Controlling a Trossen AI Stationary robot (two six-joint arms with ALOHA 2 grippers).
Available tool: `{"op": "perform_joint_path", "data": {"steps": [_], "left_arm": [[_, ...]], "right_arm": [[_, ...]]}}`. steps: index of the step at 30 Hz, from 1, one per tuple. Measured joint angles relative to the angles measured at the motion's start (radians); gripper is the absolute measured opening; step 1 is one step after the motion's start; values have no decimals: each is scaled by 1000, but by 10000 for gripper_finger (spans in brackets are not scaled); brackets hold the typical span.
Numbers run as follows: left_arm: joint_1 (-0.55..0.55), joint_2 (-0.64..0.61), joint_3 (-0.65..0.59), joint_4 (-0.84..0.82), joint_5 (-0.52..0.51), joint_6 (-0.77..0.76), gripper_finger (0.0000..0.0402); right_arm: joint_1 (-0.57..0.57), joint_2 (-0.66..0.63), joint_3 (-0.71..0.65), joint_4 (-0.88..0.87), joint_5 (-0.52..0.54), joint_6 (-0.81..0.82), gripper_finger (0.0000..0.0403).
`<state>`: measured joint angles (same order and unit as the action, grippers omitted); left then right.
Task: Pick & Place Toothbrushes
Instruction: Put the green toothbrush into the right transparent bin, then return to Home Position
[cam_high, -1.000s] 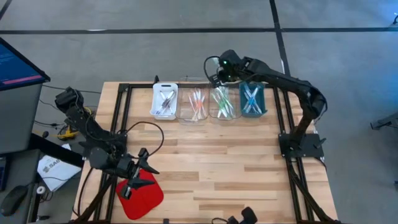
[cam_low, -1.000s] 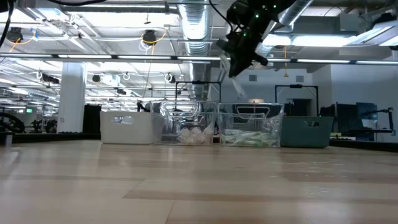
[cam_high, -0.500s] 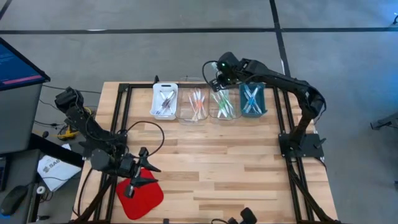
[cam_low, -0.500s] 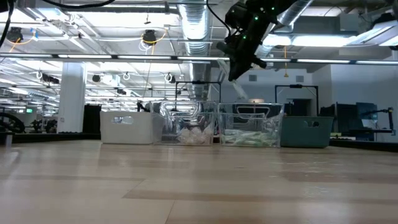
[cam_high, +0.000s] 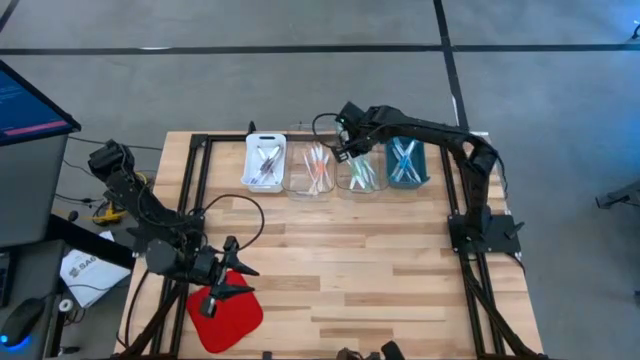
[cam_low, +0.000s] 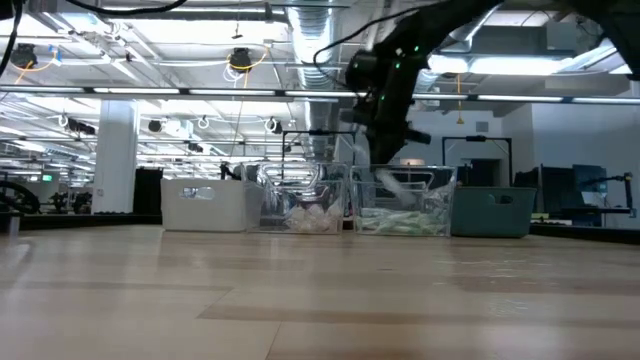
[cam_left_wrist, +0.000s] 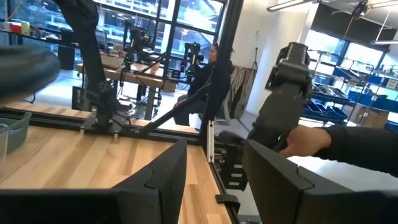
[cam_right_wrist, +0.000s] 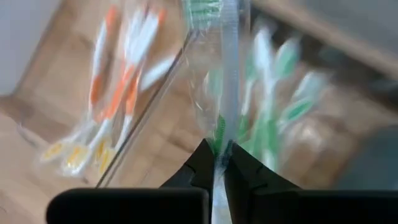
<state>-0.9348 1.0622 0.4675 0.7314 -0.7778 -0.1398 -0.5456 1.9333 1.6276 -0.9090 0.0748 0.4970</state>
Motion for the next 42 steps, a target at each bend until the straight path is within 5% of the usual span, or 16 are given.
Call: {"op": "perform_joint_path", "data": {"steps": [16, 34, 42], "left_arm": [[0, 0, 0, 0, 0, 2, 153], [0, 0, 0, -9, 1, 1, 153], [0, 0, 0, -10, 1, 4, 153]], "right_arm": [[-20, 77, 2, -21, -50, -3, 44], [-19, 75, 48, -37, -50, -7, 143], [-2, 75, 214, -222, -82, -76, 168]]}}
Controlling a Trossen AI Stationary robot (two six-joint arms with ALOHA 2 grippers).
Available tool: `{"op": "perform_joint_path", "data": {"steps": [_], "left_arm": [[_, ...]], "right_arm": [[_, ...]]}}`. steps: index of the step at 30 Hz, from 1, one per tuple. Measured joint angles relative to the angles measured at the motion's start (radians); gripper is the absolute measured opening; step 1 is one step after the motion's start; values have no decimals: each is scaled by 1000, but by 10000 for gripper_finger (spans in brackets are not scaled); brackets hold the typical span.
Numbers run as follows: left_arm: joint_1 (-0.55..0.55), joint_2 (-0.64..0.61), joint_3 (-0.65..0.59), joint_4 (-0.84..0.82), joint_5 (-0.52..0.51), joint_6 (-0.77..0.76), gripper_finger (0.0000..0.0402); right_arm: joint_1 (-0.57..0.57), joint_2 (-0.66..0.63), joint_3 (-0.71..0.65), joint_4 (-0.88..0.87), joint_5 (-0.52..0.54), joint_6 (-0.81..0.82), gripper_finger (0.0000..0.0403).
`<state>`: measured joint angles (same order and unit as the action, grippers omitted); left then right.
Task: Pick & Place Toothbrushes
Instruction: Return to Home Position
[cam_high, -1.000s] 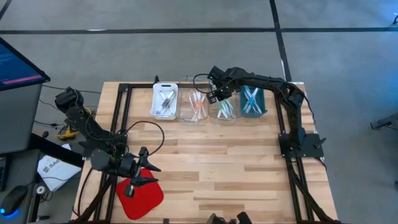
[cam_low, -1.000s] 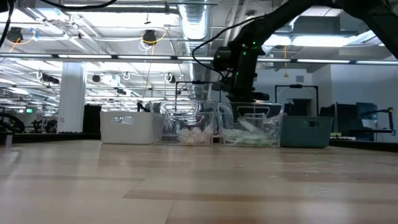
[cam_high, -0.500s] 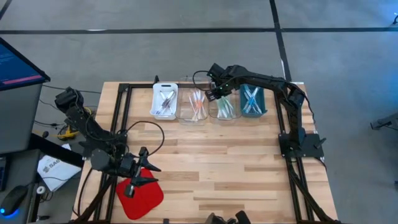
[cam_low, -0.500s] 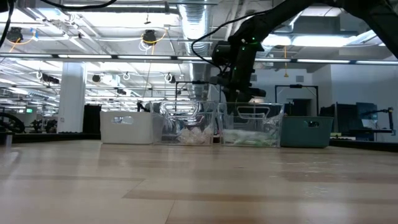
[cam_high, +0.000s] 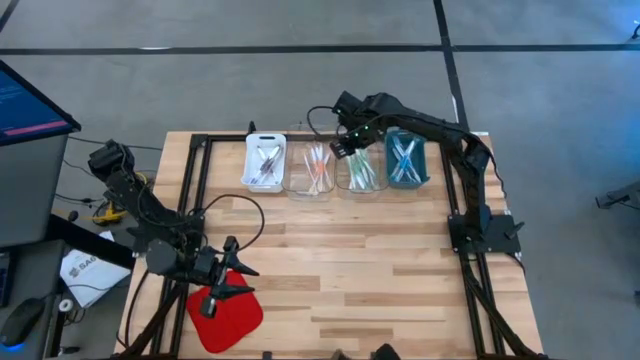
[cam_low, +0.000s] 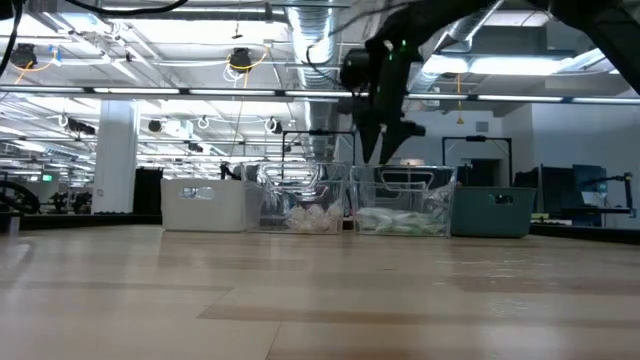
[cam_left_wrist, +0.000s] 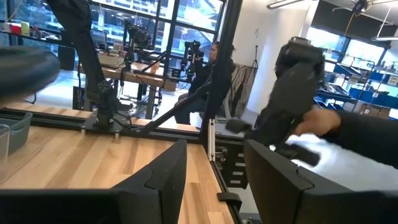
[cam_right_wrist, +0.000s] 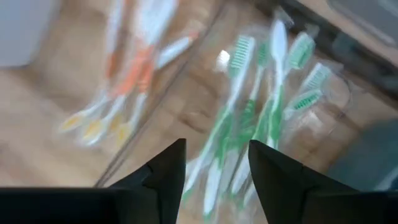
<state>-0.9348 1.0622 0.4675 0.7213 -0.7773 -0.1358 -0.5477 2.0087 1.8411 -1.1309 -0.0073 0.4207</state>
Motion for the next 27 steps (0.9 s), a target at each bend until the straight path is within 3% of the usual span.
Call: {"op": "perform_joint_path", "data": {"steps": [5, 8, 20, 27], "left_arm": [[0, 0, 0, 0, -5, 25, 153], [0, 0, 0, 0, -9, 25, 153], [-2, 0, 0, -5, 21, -28, 153], [-2, 0, 0, -6, 26, -30, 153]], "right_arm": [[84, -2, 139, -170, -11, -89, 173], [173, -22, 176, -182, 35, -129, 173], [618, -121, 179, 47, 351, -166, 174], [824, -120, 82, 265, 386, -293, 170]]}}
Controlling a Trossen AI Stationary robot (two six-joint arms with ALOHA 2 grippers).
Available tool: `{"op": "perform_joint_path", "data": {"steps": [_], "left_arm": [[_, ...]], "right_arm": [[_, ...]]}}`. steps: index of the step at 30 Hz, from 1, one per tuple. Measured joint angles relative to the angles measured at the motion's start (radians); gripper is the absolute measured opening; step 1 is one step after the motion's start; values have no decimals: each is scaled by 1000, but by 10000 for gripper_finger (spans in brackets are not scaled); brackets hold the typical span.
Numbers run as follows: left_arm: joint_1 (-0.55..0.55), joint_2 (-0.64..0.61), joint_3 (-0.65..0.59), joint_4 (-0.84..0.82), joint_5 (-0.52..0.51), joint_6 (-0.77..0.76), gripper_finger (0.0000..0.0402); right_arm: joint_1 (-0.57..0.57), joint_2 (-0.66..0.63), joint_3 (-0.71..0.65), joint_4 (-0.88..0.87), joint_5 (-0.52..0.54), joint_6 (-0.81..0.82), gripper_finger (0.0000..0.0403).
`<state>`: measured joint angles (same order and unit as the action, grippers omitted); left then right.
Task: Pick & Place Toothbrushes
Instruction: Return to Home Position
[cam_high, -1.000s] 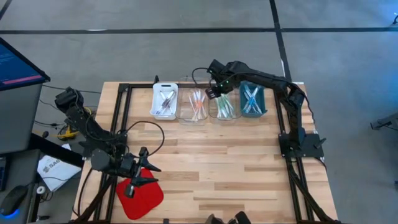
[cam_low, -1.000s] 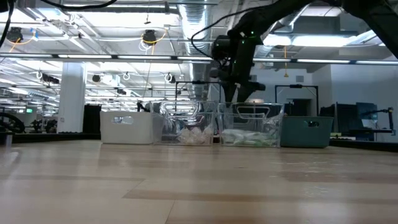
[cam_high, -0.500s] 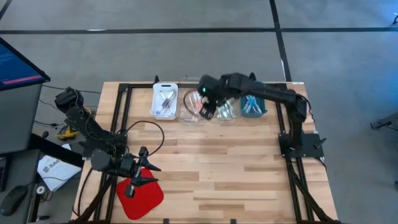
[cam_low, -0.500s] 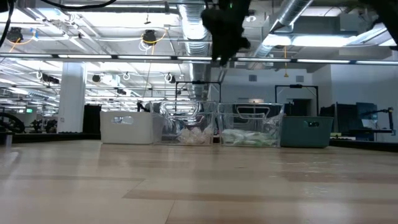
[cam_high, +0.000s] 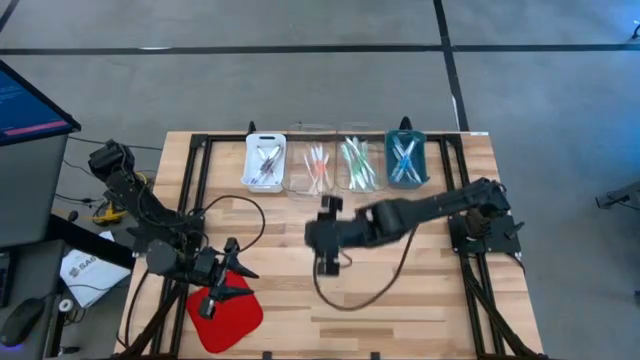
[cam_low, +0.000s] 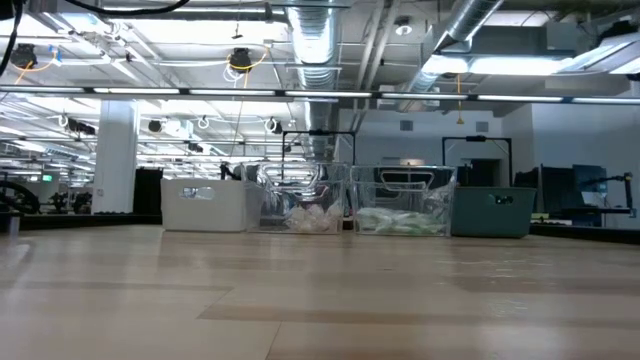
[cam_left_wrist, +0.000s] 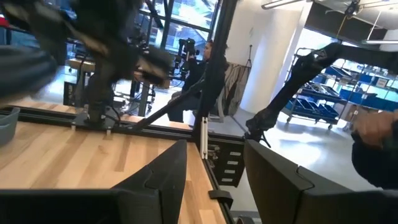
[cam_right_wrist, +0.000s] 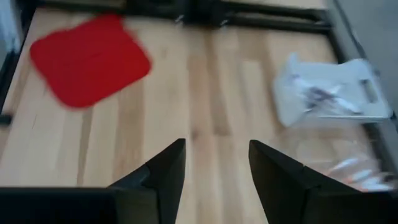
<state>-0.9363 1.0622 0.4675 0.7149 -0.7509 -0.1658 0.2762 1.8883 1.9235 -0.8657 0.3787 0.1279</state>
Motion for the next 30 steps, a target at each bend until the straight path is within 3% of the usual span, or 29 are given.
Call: {"op": "perform_joint_path", "data": {"steps": [8, 13, 30], "left_arm": [[2, 0, 0, 0, -3, 4, 153], [2, 0, 0, 0, -12, 3, 153], [7, 0, 0, 2, 19, -51, 153]], "right_arm": [[10, 1, -181, 30, 1, 76, 170], [-17, -62, -339, 151, 2, 94, 171], [12, -818, -1370, 1156, -3, 75, 171]]}}
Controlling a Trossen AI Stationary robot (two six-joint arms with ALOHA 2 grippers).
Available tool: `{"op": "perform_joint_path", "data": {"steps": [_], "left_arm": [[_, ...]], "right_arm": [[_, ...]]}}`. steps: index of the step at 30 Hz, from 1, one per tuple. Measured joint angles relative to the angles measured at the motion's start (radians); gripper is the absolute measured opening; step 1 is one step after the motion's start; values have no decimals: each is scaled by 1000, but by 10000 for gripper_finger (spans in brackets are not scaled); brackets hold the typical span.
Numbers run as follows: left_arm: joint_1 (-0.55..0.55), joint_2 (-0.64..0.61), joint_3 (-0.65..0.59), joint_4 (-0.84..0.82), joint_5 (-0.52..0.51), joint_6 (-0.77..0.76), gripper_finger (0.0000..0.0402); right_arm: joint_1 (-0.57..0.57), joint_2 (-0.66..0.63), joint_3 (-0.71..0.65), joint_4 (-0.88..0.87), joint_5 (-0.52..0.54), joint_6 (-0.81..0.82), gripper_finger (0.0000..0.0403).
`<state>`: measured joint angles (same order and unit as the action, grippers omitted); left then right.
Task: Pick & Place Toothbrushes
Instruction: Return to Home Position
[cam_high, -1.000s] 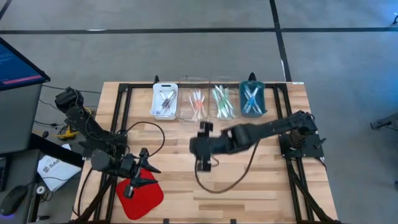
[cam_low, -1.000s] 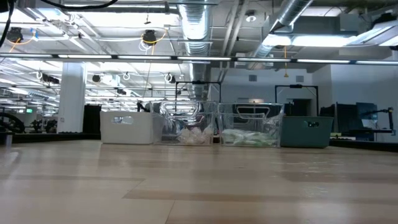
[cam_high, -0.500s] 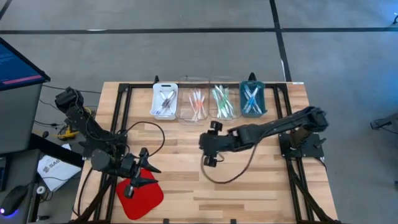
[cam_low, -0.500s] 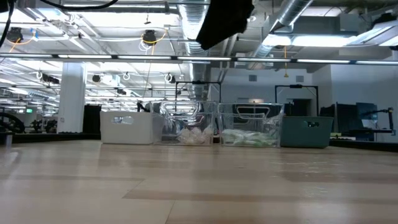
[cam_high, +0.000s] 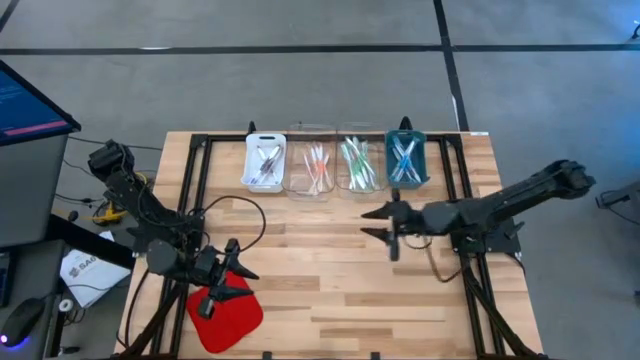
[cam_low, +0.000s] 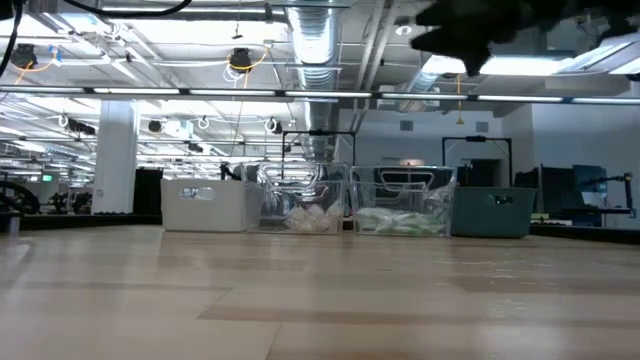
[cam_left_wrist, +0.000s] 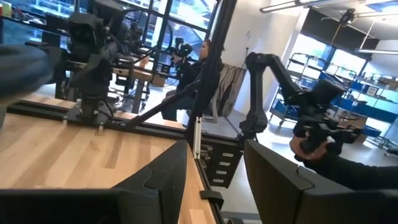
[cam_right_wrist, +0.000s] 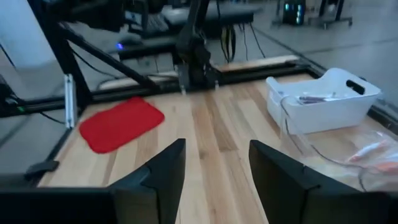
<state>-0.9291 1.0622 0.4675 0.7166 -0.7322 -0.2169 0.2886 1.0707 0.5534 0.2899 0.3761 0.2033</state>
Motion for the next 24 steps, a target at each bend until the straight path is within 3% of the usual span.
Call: {"op": "perform_joint_path", "data": {"steps": [7, 18, 24], "left_arm": [[21, 0, 0, 0, 0, 1, 153], [22, 0, 0, -3, 0, 2, 153], [22, 0, 0, -5, 3, 2, 153]], "right_arm": [[17, -230, -261, 192, -12, 4, 167], [30, -535, -476, 284, -12, -29, 171], [30, -755, -545, 247, -19, -83, 169]]}}
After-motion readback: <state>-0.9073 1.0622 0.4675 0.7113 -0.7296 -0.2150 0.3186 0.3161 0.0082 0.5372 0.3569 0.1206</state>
